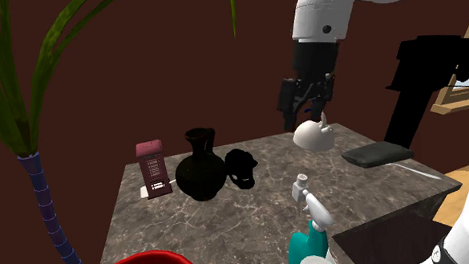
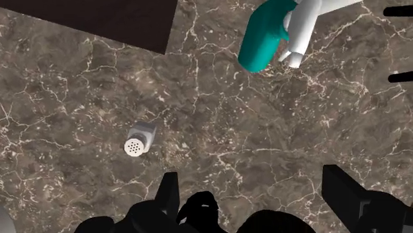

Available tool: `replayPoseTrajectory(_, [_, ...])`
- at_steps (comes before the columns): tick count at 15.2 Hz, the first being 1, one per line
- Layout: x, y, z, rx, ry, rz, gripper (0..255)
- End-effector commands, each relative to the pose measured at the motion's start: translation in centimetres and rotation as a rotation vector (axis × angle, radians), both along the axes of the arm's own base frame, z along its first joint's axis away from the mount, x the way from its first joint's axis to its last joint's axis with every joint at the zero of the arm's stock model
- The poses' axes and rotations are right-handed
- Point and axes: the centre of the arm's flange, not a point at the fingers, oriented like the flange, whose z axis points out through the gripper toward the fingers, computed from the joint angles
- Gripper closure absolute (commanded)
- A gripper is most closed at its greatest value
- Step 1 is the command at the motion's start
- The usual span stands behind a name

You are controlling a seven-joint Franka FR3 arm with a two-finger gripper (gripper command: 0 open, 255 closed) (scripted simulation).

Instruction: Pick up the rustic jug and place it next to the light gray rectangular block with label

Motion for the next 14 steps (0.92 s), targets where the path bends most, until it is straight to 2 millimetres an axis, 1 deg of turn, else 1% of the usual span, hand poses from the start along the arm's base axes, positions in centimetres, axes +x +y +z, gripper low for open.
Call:
replayPoseTrajectory(1, [2.4,0.7,-0.9,-0.001,-0.001,-0.073,0])
replayPoseTrajectory(7, [9.9,1.5,-3.1,-0.007,-0.001,-0.279,0])
replayPoseTrajectory(10, [13.6,1.4,-4.1,-0.01,-0.001,-0.383,0])
replayPoseTrajectory(14, [18.5,0.5,-5.6,-0.014,-0.001,-0.52,0])
